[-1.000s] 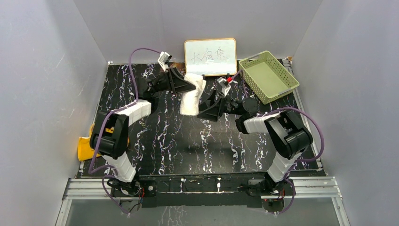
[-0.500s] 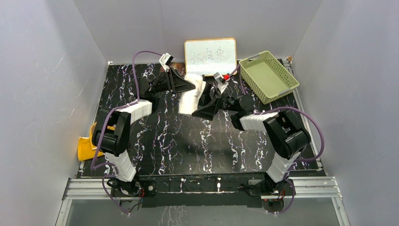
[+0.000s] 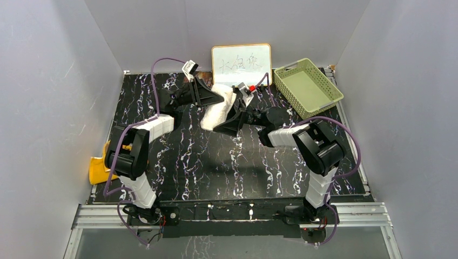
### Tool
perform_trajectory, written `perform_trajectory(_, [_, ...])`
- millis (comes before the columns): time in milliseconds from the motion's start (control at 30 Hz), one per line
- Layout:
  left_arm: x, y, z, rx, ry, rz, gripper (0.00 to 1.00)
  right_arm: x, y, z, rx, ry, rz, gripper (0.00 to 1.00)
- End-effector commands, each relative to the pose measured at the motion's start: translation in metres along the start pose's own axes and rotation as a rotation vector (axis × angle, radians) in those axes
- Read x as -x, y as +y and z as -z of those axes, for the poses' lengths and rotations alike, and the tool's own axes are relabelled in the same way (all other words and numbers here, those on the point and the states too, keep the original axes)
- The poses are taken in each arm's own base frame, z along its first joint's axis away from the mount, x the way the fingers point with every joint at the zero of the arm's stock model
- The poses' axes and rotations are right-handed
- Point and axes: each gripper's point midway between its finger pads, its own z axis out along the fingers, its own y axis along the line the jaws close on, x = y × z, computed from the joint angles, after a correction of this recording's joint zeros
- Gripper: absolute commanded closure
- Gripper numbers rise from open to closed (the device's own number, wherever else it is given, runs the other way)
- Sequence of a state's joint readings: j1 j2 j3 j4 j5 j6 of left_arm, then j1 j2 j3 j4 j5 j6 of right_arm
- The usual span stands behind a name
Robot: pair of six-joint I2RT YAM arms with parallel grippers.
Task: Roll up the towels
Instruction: Place the towel in the bin.
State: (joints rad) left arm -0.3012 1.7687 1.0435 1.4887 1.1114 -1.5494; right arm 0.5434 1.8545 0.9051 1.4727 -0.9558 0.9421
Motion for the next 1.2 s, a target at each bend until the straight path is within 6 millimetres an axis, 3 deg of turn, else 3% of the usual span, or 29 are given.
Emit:
perform_trajectory(0, [0.004,-0.08,-0.002,-0.189,-0.016,-0.341,0.57,0.008,0.005,-0.002,0.017,-0.027,0.123,0.02])
perform_trajectory(233, [0.008,-0.093,-0.003,-0.203,-0.018,-0.363,0.57,-0.006,-0.007,0.023,-0.069,0.027,0.175,0.02])
perform_trajectory(433, [0.012,-0.104,-0.005,-0.228,-0.05,-0.37,0.56,0.001,0.019,0.049,0.016,-0.034,0.252,0.02])
perform_trajectory(533, [0.008,-0.107,-0.009,-0.241,-0.043,-0.367,0.56,0.0,0.018,0.042,0.088,0.0,0.221,0.02])
perform_trajectory(733, [0.002,-0.106,-0.019,-0.262,-0.026,-0.348,0.56,0.008,0.026,0.023,0.193,0.047,0.334,0.02])
perform_trajectory(933, [0.002,-0.105,-0.022,-0.268,-0.021,-0.35,0.56,0.005,0.052,0.011,0.323,0.131,0.451,0.02])
perform_trajectory(1167, [-0.001,-0.103,-0.023,-0.266,0.008,-0.349,0.56,0.0,0.082,0.013,0.393,0.176,0.503,0.02])
